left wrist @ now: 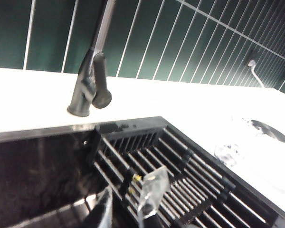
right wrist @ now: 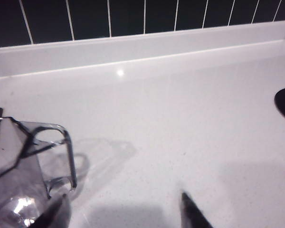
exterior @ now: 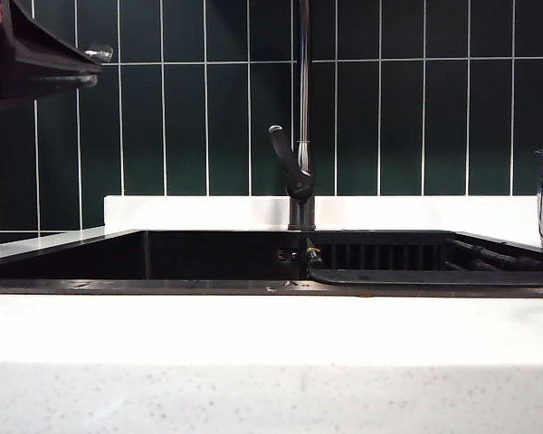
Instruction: Pick up the mug next to the sink, go to the faucet to get some water, pour the water into the sink, and finally put the mug back to its place.
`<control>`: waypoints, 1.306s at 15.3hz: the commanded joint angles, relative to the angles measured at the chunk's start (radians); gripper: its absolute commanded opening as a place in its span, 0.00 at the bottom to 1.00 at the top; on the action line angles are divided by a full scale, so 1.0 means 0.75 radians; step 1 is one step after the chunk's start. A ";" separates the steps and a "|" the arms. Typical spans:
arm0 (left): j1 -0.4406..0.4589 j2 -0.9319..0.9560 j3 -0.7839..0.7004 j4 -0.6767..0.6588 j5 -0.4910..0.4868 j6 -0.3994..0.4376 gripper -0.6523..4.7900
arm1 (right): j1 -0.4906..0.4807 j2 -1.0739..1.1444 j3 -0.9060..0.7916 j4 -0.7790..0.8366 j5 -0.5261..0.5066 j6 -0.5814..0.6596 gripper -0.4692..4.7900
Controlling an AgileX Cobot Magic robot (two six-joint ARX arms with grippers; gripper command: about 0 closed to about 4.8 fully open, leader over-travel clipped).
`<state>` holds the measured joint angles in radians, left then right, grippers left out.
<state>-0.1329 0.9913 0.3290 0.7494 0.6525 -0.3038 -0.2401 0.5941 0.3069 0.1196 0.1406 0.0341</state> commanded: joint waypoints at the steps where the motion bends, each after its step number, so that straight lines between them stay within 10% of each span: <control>1: 0.000 -0.003 0.015 0.031 0.030 0.013 0.27 | -0.245 0.068 0.004 0.078 -0.348 0.064 0.64; 6: 0.000 -0.003 0.023 0.031 0.034 0.033 0.27 | -0.396 0.285 0.005 0.172 -0.817 0.012 0.57; 20: 0.001 -0.002 0.024 0.031 0.022 0.057 0.27 | -0.263 0.835 0.079 0.647 -0.784 -0.147 0.57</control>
<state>-0.1329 0.9916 0.3401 0.7620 0.6697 -0.2626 -0.4377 1.2118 0.3527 0.5827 -0.4450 -0.0727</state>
